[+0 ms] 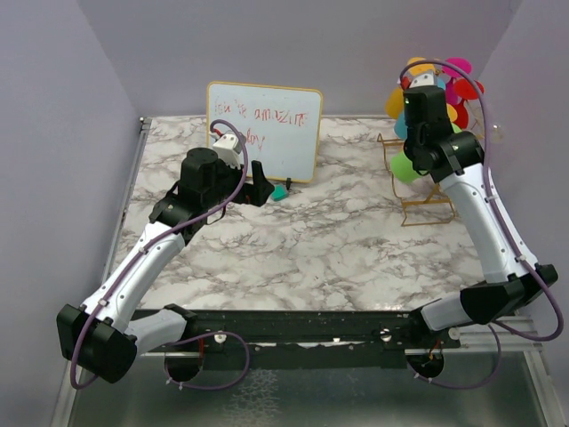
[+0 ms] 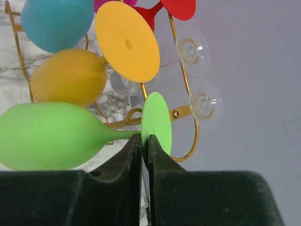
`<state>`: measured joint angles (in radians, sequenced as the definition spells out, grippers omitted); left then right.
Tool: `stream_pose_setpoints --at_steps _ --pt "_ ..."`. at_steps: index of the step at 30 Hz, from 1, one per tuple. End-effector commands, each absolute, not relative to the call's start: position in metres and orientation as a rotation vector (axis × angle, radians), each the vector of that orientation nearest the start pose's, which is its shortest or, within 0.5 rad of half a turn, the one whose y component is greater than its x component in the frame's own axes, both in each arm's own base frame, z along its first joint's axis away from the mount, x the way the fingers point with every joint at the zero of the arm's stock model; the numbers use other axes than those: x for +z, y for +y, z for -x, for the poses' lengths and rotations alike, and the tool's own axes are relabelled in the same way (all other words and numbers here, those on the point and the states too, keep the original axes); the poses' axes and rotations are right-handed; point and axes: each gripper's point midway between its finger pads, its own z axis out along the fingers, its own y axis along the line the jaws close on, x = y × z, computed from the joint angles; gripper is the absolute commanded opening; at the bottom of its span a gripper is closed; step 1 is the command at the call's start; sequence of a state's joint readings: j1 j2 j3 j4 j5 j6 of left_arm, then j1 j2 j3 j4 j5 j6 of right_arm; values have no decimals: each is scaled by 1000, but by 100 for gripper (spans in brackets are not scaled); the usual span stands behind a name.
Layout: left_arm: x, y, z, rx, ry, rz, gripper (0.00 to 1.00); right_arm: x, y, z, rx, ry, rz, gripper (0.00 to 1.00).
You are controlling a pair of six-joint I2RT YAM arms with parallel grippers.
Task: Take the wine glass off the wine glass rack
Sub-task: Pick up the wine glass from the wine rack.
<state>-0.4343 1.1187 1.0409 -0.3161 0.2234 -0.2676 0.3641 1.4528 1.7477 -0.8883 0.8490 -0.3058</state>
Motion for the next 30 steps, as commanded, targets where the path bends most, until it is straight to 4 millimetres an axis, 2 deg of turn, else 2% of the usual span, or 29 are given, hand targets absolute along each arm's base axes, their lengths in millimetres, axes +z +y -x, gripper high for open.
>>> stream_pose_setpoints --at_steps 1,6,14,26,30 --pt "264 -198 -308 -676 1978 -304 99 365 3 -364 -881 2057 282 0" --pt "264 -197 -308 -673 1976 -302 99 363 9 -366 -999 2031 332 1" --pt "263 -195 -308 -666 1975 -294 99 371 14 -364 -1045 1991 358 0" --pt "266 -196 -309 -673 1968 -278 99 376 31 -357 -1022 1967 396 0" --pt "265 -194 -311 -667 1977 -248 99 379 45 -353 -973 1961 423 0"
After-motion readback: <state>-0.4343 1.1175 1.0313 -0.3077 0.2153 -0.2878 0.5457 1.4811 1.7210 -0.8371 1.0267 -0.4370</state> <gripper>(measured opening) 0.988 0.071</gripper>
